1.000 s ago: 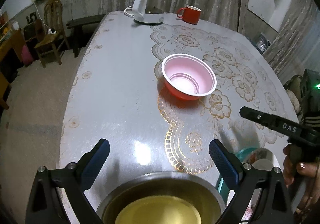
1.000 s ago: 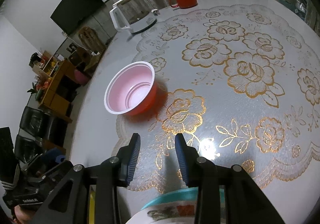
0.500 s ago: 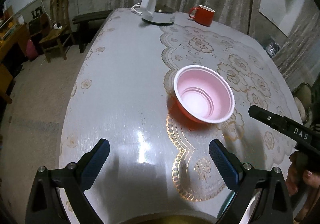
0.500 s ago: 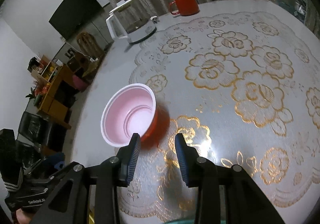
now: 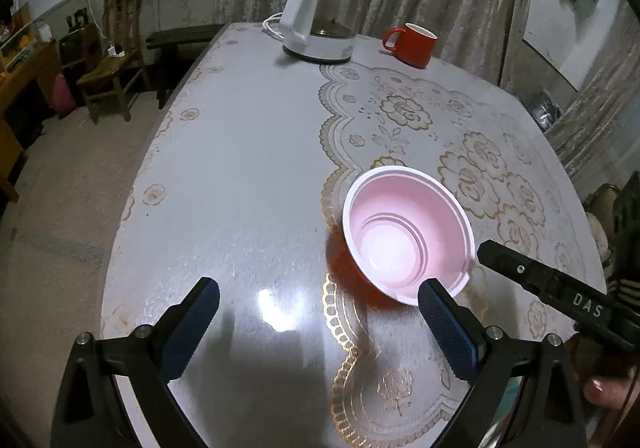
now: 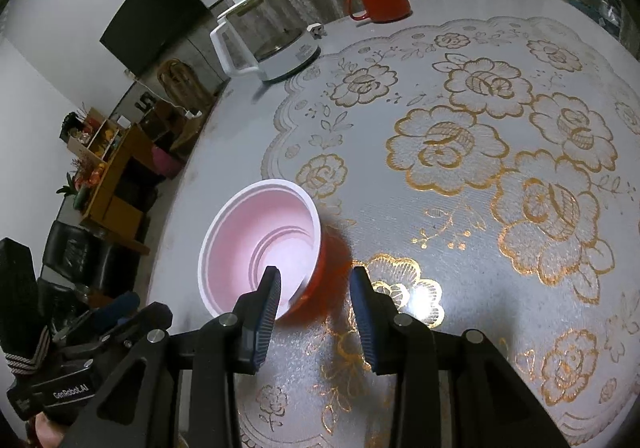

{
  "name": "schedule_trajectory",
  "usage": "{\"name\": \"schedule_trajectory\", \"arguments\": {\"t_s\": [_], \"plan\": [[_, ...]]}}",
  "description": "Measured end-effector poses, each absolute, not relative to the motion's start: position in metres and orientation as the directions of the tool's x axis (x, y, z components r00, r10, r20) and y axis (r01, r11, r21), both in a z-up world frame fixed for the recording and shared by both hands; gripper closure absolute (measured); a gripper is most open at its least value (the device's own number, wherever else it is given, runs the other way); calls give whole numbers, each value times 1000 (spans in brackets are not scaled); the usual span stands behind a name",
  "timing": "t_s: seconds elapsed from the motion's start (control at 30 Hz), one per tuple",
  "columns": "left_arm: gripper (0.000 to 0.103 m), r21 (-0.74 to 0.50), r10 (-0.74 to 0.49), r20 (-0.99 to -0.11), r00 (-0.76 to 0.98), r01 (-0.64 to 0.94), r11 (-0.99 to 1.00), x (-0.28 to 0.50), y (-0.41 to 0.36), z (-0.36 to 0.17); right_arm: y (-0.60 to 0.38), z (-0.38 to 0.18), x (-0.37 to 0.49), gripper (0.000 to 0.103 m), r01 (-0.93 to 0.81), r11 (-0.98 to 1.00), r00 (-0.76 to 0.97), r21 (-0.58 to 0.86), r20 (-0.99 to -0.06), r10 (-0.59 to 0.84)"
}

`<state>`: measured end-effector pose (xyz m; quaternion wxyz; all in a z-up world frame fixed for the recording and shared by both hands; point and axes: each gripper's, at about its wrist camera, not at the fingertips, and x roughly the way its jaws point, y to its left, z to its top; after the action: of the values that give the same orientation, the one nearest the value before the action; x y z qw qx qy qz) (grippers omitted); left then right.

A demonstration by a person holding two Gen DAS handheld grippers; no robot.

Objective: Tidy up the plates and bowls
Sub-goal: 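Grip the pink bowl rim with the right tool while the left tool grips it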

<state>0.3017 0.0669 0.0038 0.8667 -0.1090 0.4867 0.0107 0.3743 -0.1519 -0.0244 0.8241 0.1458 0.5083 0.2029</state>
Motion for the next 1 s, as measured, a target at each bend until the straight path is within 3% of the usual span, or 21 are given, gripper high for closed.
{"name": "schedule_trajectory", "arguments": {"t_s": [0.63,0.8,1.0], "plan": [[11,-223,-142,-855,499,-105,969,322,65,-13,-143,-42,384,67,-194,866,357,461,-789,500],[21,-236,-165,-859,485,-88,968,326,61,-17,-142,-46,385,68,-191,867,351,460,-793,498],[40,-221,-170,-869,464,-57,974,334,56,-24,-138,-49,386,79,-215,854,345,473,-781,520]]}}
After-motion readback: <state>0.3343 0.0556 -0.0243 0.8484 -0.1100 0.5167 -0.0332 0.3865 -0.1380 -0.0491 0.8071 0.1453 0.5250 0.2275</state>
